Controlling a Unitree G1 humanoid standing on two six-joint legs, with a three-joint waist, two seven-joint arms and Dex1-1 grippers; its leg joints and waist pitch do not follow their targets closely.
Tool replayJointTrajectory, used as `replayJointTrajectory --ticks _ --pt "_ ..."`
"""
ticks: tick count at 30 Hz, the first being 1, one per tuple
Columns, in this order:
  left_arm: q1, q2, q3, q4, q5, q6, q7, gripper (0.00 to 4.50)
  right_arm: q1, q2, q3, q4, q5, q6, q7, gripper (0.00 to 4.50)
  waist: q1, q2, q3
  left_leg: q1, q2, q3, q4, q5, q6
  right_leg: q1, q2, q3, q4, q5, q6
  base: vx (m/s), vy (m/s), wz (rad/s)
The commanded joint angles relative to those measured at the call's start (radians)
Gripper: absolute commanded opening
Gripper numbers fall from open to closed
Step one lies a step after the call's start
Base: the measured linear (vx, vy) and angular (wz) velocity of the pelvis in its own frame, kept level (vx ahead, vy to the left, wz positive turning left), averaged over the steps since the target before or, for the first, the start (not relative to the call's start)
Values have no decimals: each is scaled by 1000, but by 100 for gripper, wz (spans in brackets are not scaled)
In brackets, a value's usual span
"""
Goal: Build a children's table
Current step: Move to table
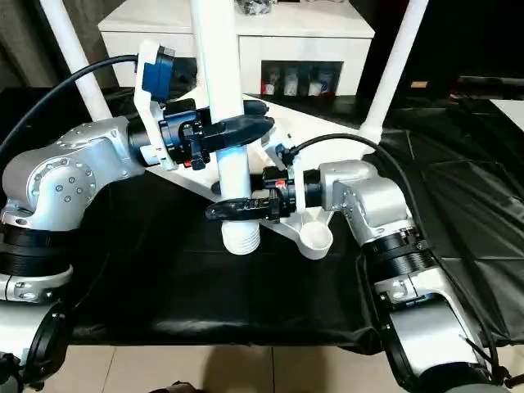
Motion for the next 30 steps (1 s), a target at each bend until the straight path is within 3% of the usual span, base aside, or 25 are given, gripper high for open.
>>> replayJointTrajectory --ticks 1,3,8,11,21,23,24,27,29,30 --pt "-9 6 4 -13 1 -6 1 181 -21 -13 15 -8 -8 8 21 236 4 -3 -77 32 77 -27 -81 -144 40 47 -55 28 -46 -51 -306 0 0 0" --pt "-9 6 4 -13 1 -5 0 181 -20 -13 15 -9 -7 8 21 205 3 -4 -77 34 77 -27 -81 -146 38 46 -55 28 -47 -50 -306 0 0 0" --pt "-12 10 -4 -12 21 -20 3 181 -19 -9 8 -7 -9 6 24 192 2 -1 -78 33 77 -28 -82 -151 33 47 -54 27 -46 -41 -308 0 0 0" --pt "-20 5 2 6 24 -1 32 251 -20 -3 -4 -3 -6 -1 11 191 2 -3 -78 33 76 -27 -81 -147 34 47 -54 28 -46 -32 -309 0 0 0" --pt "9 9 66 -5 -43 41 39 337 31 6 -77 -50 24 1 -80 187 4 1 -78 35 75 -28 -83 -157 23 46 -53 28 -46 -34 -308 0 0 0" --pt "33 5 88 -14 -54 31 47 355 50 -13 -102 -70 35 10 -93 187 3 11 -78 36 74 -29 -85 -173 13 45 -51 26 -46 -40 -305 0 0 0" --pt "38 5 91 -17 -54 28 48 355 54 -17 -106 -74 36 11 -96 187 4 11 -77 37 75 -28 -86 -181 10 45 -51 27 -48 -39 -304 0 0 0" --pt "65 -12 129 4 -17 0 141 394 80 -40 -126 -100 23 2 -128 187 3 11 -80 36 74 -29 -85 -181 7 49 -51 27 -47 -12 -299 0 0 0" --pt "94 -7 130 70 136 -73 320 409 113 -51 -144 -128 -34 -35 -232 187 1 18 -79 35 74 -32 -85 -192 6 49 -51 28 -51 -25 -285 0 0 0" --pt "109 -5 129 92 189 -99 384 421 126 -52 -149 -136 -58 -50 -276 187 -3 12 -75 32 77 -36 -88 -195 -2 49 -52 29 -59 -38 -260 0 0 0"
